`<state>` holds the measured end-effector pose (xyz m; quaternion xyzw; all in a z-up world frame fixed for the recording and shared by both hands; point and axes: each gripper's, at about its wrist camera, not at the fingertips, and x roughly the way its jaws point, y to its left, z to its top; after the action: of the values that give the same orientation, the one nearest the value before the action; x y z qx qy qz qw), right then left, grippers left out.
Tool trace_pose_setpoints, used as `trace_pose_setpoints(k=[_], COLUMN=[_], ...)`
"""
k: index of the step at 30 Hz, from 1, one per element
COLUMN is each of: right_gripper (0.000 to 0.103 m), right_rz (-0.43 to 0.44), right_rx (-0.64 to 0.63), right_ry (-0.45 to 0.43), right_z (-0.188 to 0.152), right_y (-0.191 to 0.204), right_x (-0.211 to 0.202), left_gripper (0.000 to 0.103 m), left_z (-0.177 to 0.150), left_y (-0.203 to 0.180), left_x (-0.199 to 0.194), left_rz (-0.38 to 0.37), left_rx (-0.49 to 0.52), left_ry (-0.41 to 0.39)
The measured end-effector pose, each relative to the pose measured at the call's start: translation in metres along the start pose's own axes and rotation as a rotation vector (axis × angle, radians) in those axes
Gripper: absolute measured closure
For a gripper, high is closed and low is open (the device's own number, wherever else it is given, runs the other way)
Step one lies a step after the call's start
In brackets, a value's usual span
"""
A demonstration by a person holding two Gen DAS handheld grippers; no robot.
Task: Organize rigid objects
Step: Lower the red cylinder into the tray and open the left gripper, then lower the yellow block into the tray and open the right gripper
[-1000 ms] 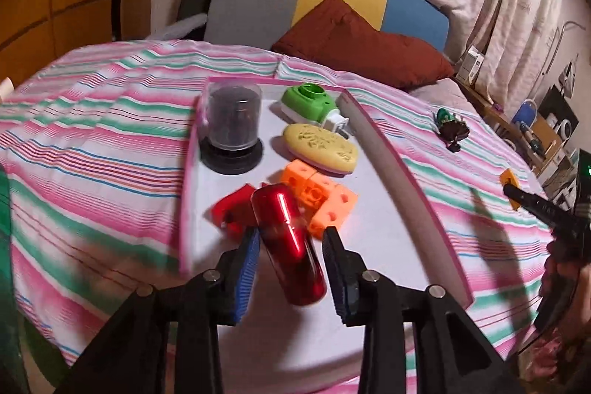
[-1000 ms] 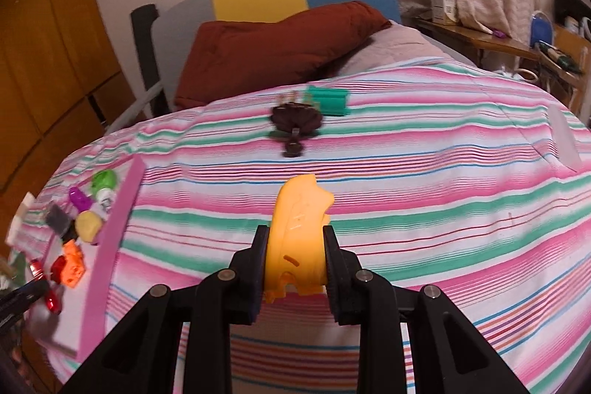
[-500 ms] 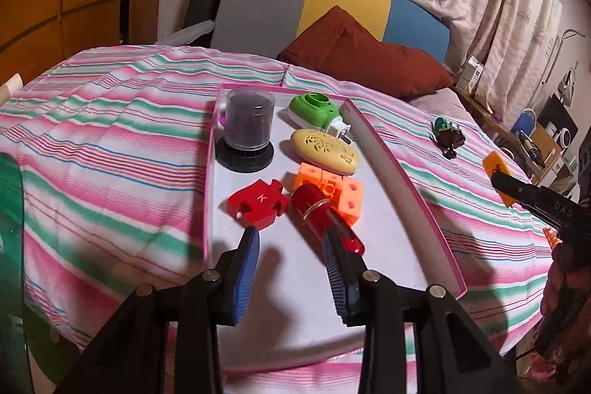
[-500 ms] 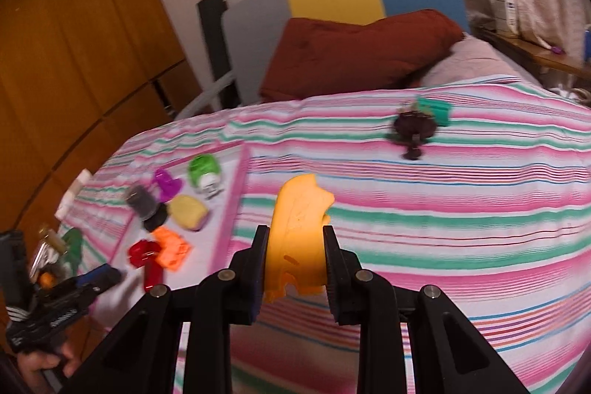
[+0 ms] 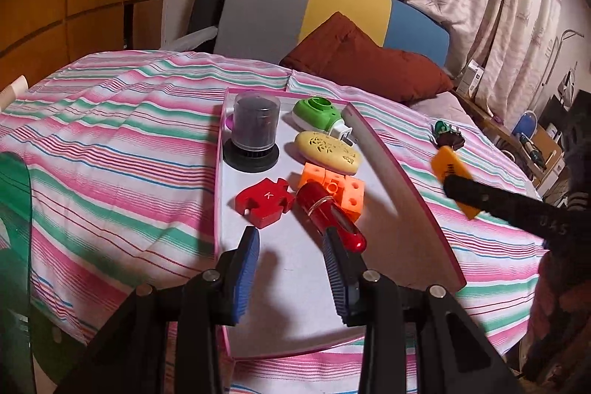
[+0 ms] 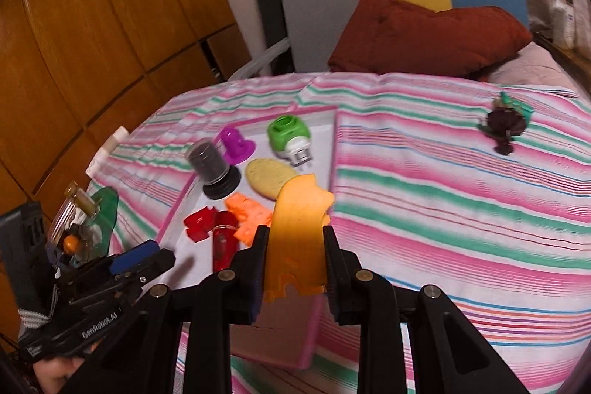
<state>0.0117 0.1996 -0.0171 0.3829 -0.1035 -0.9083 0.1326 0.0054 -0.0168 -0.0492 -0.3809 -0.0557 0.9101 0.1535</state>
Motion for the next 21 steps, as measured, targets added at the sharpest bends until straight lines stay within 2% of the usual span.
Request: trace_pose_setpoints(k=[5,10,12,21], right_gripper=[0.076,0.076,0.076,0.075], right_rz=[-0.015,-0.111,-0.137,-0.158], right_rx=[-0.052,-0.107,-0.107,-0.06], right_ry=[0.027,0.056,0.07,0.091], right_z=[0.001,0.005,0.007,0.012], right_y=[0.021,0.031,0.03,0.017], right_x=[0.02,0.042,0.05,0.066], left_gripper=[0.068,0.068,0.068,0.068], left_z=[-0.002,-0.005,-0.005,-0.006], left_y=[0.004,0.01,0.011,0.015], left_x=[-0.002,0.0,-0.001,0.0], left_rz=[0.013,0.015,0.013,0.01], left_rx=[0.004,-0.021,-0.023,-0.04], left_ry=[-0.012,0.001,-0.001,-0.004])
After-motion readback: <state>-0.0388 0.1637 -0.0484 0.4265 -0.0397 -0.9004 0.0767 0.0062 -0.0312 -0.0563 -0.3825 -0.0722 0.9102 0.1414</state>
